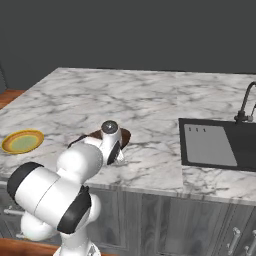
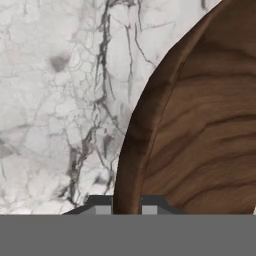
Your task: Move the bowls from the cabinet to the plates on the dining table.
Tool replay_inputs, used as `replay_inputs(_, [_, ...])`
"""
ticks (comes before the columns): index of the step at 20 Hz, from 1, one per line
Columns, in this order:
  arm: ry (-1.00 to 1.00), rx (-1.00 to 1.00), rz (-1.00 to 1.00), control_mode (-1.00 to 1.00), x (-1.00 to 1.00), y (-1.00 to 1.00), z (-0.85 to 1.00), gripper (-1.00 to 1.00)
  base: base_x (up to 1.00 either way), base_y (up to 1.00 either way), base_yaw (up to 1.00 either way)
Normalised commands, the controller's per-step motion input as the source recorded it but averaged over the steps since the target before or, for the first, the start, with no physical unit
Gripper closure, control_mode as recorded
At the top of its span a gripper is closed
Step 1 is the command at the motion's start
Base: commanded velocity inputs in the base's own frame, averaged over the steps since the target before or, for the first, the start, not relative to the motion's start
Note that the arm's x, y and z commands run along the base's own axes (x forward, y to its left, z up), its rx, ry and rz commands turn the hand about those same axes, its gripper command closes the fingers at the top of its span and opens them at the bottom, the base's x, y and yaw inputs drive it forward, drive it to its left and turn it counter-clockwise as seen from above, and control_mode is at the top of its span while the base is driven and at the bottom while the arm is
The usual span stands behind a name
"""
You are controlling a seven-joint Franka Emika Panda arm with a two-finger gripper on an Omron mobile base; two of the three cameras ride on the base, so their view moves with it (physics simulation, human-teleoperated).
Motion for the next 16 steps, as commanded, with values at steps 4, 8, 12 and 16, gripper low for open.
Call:
replay_inputs(4, [0.05,0.00,0.00,-1.00,0.27,0.00,-0.18,1.00,0.00,0.00,0.00])
replay_inputs(8, [0.06,0.00,0.00,-1.00,0.19,0.00,-0.29,1.00,0.00,0.00,0.00])
replay_inputs(12, [0.04,0.00,0.00,-1.00,0.18,0.00,-0.26,1.00,0.00,0.00,0.00])
replay_inputs(16, [0.02,0.00,0.00,-1.00,0.19,0.00,-0.18,1.00,0.00,0.00,0.00])
